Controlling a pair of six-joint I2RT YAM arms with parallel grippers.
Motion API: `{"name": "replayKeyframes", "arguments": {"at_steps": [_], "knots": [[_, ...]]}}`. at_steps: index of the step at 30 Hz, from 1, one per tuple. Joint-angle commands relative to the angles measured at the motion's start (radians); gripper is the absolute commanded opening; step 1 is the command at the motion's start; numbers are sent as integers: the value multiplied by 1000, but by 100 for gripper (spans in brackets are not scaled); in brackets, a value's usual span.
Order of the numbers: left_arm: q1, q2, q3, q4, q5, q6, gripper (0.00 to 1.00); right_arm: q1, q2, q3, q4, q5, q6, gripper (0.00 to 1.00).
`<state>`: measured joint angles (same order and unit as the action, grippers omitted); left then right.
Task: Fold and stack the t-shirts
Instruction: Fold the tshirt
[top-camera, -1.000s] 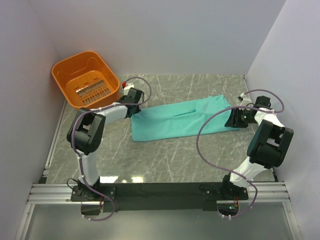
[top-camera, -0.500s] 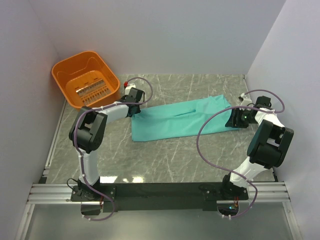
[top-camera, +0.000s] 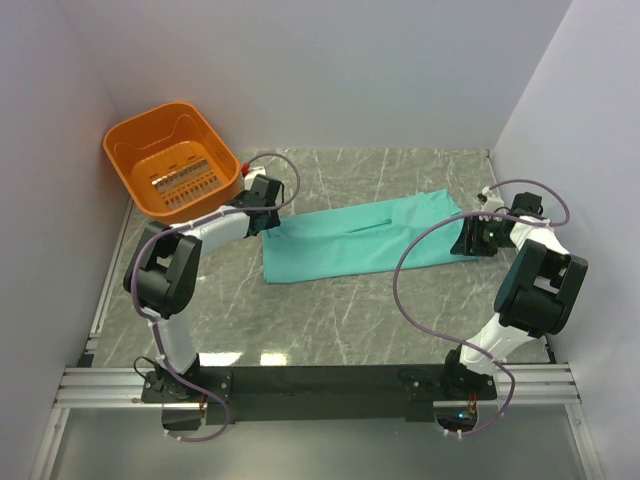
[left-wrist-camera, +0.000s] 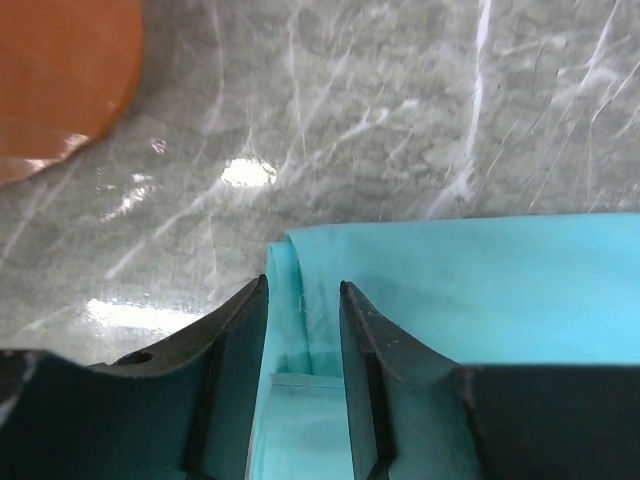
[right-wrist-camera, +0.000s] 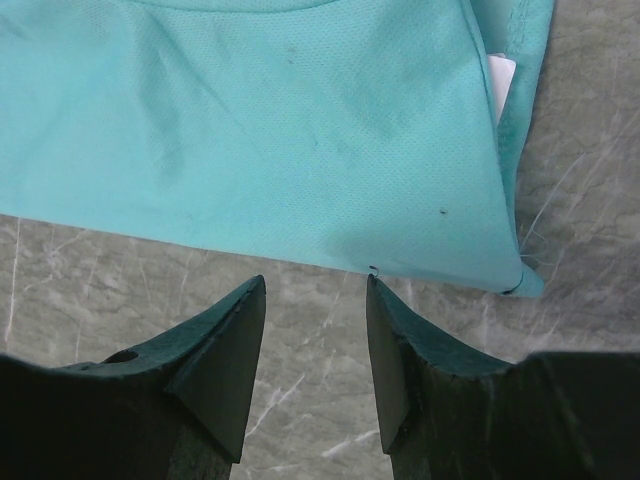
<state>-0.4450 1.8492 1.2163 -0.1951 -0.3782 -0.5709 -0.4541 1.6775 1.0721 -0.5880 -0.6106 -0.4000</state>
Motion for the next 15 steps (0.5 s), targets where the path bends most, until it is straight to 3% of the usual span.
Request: {"name": "replayKeyframes", "arguments": {"at_steps": [1,11,13,15], "knots": [[-4,25,6,-7,32,-35,40,-6,-39,3,8,-6,-5,52],[-4,113,49,-15,29,-41,34,-17,-42,3,-3,-8,-14,52],[-4,107,46,-9,21,-40,19,-20,-44,5,-4,-8,-16,52],[-4,96,43,-3,2,-37,16,-20,-42,5,-9,-5,-20,52]]}}
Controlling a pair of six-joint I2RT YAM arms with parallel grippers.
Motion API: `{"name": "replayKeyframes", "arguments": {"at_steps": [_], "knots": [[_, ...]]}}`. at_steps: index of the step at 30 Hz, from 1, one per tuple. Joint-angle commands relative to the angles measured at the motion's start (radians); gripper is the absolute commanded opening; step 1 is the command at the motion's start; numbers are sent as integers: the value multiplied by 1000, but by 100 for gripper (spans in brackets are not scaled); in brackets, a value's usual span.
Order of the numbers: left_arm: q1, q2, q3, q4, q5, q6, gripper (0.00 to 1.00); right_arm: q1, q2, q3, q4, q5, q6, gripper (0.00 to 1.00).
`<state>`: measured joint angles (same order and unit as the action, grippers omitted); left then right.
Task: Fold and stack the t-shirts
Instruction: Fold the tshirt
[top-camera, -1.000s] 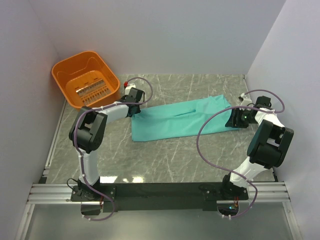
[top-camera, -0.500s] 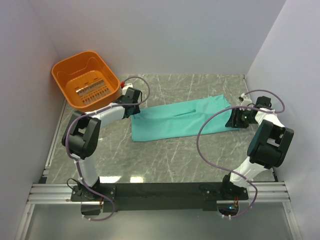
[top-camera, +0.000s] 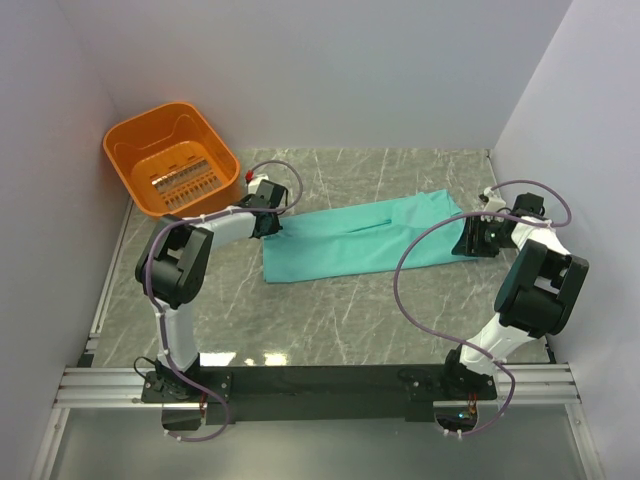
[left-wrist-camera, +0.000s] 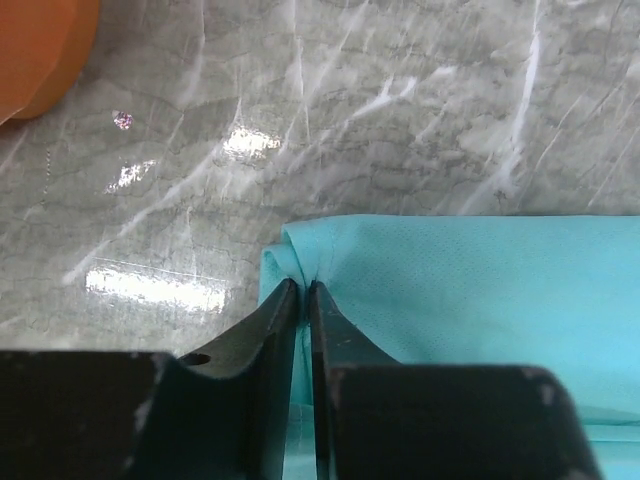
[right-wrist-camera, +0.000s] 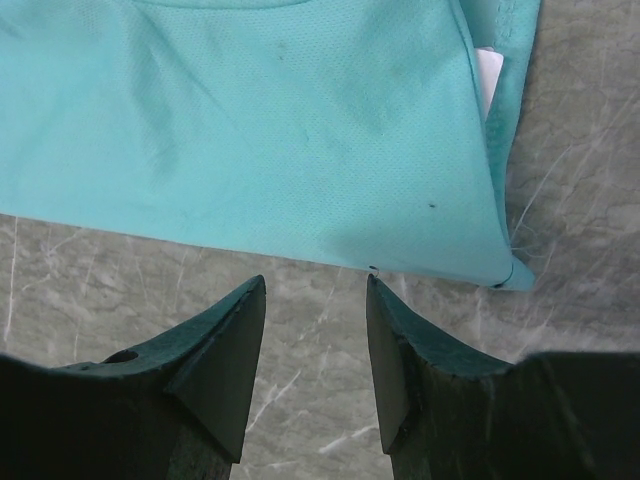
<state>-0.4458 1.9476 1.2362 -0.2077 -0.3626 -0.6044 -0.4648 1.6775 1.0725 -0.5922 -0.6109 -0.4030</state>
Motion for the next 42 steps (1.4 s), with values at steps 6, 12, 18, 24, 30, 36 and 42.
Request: {"name": "replayKeyframes", "arguments": {"at_steps": [6,12,18,24,30,36,42], "knots": [[-1,8,81,-21,-41,49,13,-9,-35,1,2,-6,-17,52],[24,45,123,-25,-56,83,3,-11,-19,-6,14,16,-17,52],[36,70,141,-22,-44,98,3,-11,-24,-6,61,69,48,52],[42,76,157,-16,-36,100,3,-11,-3,1,115,174,164,52],[44,67,148,-9,-29,100,3,-8,109,64,88,122,207,52],[45,47,134,-4,-22,94,3,-6,157,72,62,96,204,46],[42,-28,48,10,-3,55,2,-6,128,102,43,132,176,20]]}}
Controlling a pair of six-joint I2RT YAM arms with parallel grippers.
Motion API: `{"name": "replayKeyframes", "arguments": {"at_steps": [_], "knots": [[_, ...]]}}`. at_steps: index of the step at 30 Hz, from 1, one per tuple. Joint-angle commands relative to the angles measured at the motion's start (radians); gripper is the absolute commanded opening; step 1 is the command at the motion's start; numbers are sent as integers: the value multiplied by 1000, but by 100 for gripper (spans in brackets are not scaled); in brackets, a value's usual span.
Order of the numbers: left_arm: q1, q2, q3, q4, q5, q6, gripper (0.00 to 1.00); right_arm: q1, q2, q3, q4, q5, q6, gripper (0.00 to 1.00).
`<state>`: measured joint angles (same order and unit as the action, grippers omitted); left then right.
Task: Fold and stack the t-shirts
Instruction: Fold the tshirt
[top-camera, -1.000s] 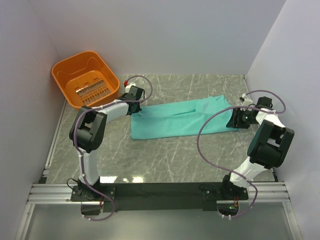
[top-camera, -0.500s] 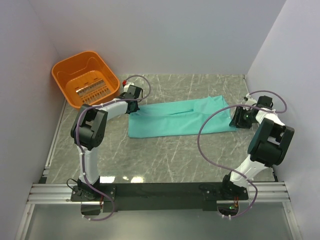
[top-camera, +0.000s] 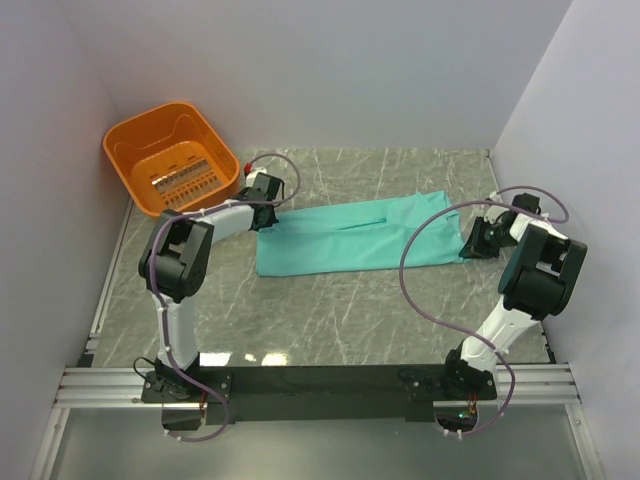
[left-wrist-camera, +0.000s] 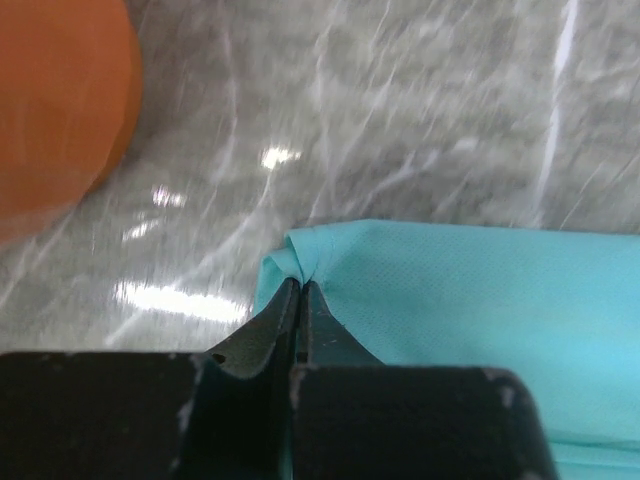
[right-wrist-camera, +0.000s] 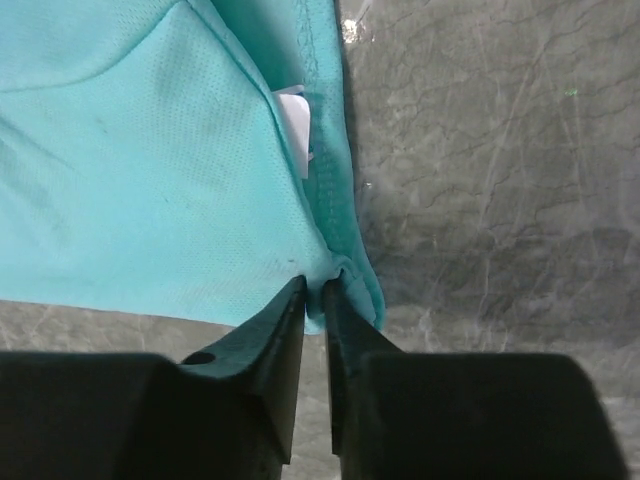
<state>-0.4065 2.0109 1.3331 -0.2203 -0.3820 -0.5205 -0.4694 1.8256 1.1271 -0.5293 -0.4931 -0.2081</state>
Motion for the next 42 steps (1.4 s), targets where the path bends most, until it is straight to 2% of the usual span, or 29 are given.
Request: {"name": "replayKeyframes", "arguments": {"at_steps": [1,6,16,19,20,23,24,26,27,30,32,33,34,36,37,38,40,41,42], "knots": [[3,-109,-69,27,28,-38,2,-3,-17,62,-26,27,-25,18],[-2,-231,-230,56,52,-113,2,-2,52,210,-101,53,-66,0],[-51,-454,-534,114,71,-277,2,54,247,537,-244,51,-165,0],[-58,-468,-592,139,74,-309,2,80,276,591,-265,67,-169,14],[-58,-465,-595,137,71,-309,2,83,273,591,-259,67,-175,25],[-58,-445,-585,133,61,-300,5,83,221,541,-224,86,-189,46],[-58,-436,-581,134,63,-293,8,81,201,521,-210,96,-194,50],[-58,-429,-569,137,66,-285,12,83,134,456,-178,116,-215,53],[-58,-431,-563,139,66,-280,18,83,111,433,-169,116,-226,54],[-57,-437,-534,136,74,-260,26,81,-16,340,-166,39,-307,56],[-58,-445,-506,121,89,-247,31,101,-72,260,-199,-68,-437,57],[-58,-457,-499,115,98,-233,37,115,-125,231,-218,-99,-491,57],[-58,-468,-497,113,107,-227,39,132,-153,200,-241,-143,-614,57],[-58,-518,-508,117,132,-217,49,205,-242,94,-285,-243,-730,58],[-58,-541,-515,118,137,-217,52,247,-273,58,-307,-274,-858,58],[-60,-566,-535,119,146,-217,55,338,-302,-14,-329,-295,-893,58],[-58,-650,-558,116,158,-223,61,464,-391,-82,-296,-331,-884,57],[-58,-682,-583,114,163,-231,63,542,-417,-142,-205,-326,-834,57],[-58,-746,-592,101,161,-236,65,706,-461,-168,-137,-288,-764,57]]}}
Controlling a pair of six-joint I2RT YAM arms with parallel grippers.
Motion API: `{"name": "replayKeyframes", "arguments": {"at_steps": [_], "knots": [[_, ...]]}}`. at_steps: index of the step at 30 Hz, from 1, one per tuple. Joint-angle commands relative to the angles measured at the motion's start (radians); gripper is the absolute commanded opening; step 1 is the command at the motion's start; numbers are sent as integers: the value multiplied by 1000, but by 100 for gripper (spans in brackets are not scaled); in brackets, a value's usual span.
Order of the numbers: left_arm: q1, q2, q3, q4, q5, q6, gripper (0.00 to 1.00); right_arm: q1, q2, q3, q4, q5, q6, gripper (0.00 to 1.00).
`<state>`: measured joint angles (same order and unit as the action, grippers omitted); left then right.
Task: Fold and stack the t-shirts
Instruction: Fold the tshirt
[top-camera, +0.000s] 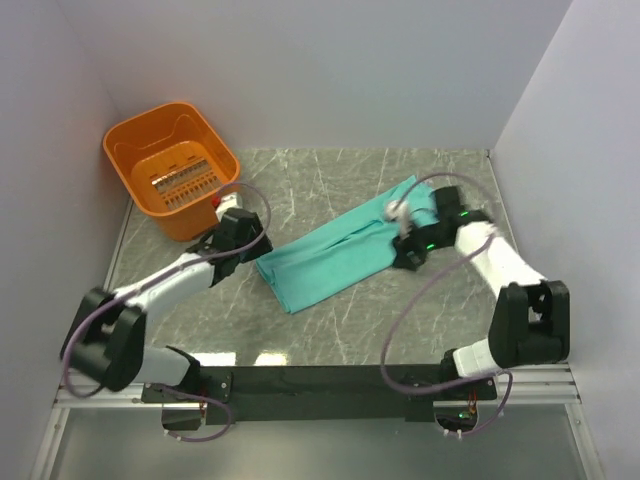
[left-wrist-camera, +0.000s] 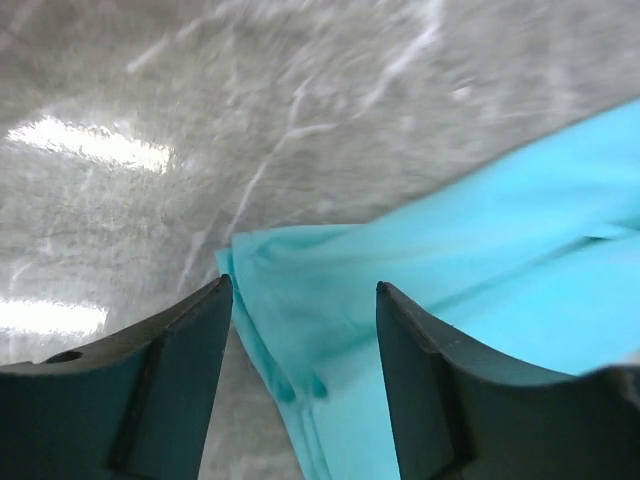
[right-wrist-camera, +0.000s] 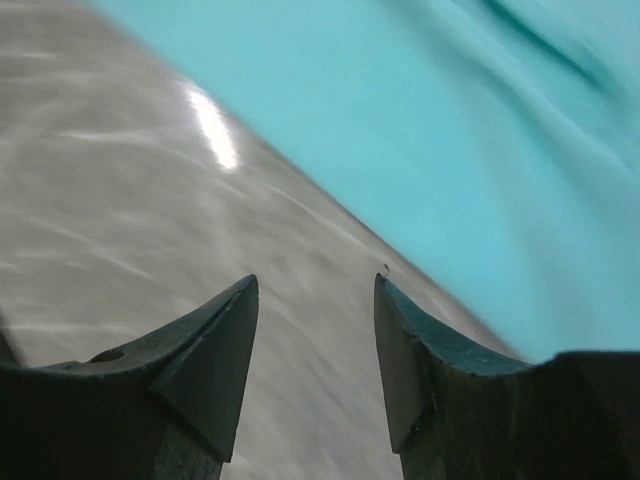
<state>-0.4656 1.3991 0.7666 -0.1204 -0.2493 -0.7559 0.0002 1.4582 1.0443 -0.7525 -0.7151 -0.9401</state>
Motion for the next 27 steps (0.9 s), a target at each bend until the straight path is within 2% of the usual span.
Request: {"name": "replayKeyframes", "arguments": {"at_steps": [1,3,4,6,7,9,13,14,18,27], "knots": [[1,-167,-35,-11,25,-5,66,307,-108,-104,147,-41,95,57],[2,-269,-49,-47,7,-20,68,520,-118,-121,315,12,232,57],[4,-310,-52,-89,-16,-25,69,587,-107,-113,361,85,371,57],[7,-438,-58,-131,-50,-37,71,676,-41,-61,461,150,511,57],[8,-483,-61,-175,-67,-43,72,749,-10,-38,479,208,641,58],[10,-616,-66,-218,-110,-46,73,809,80,22,534,307,788,58],[15,-774,-79,-309,-140,-52,76,937,201,95,568,506,1077,56],[15,-793,-84,-346,-143,-59,76,954,226,136,553,582,1098,56],[13,-862,-104,-403,-137,-76,76,1011,344,218,524,640,1155,49],[13,-928,-136,-427,-134,-77,76,1090,452,263,483,805,1135,48]]}}
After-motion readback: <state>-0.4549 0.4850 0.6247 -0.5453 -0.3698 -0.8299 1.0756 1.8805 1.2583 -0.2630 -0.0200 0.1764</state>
